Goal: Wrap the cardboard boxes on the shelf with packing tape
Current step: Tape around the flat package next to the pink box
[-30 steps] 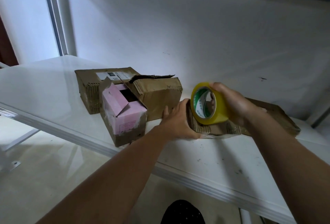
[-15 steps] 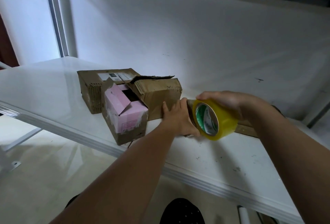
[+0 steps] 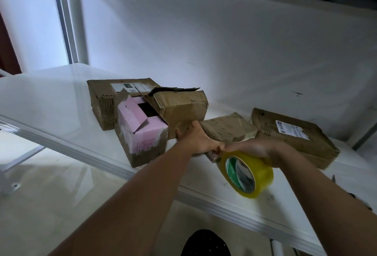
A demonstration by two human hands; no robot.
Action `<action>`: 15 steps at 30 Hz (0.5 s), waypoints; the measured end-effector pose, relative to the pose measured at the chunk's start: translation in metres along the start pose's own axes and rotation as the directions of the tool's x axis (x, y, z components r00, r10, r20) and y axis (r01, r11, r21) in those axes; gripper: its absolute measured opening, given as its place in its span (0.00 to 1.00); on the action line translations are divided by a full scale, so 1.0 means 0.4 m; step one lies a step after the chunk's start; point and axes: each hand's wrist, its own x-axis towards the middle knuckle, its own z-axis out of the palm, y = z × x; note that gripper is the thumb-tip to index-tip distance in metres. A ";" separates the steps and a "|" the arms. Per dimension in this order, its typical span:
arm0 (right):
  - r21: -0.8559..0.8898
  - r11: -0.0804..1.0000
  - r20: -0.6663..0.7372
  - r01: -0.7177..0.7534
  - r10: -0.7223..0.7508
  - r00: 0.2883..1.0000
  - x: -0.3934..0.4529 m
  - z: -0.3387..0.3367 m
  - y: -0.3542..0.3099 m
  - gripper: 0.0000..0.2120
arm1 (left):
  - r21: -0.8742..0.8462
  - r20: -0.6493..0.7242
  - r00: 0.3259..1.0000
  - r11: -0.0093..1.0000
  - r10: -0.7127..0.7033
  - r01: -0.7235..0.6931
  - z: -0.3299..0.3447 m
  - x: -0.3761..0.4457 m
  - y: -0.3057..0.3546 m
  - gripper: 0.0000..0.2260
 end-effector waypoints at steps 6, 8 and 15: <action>0.228 0.939 -0.035 0.259 -0.258 0.966 -0.037 -0.085 0.010 0.33 | -0.172 0.206 0.978 0.984 -0.017 0.054 -0.042 0.009 0.037 0.32; 0.304 0.888 -0.112 0.344 -0.325 0.939 -0.051 -0.130 -0.006 0.33 | -0.186 0.363 0.930 0.973 -0.060 0.135 -0.061 0.003 0.049 0.29; 0.429 0.817 -0.260 0.386 -0.297 0.919 -0.027 -0.129 -0.062 0.33 | -0.191 0.029 0.999 0.981 0.027 -0.021 -0.033 -0.012 0.033 0.33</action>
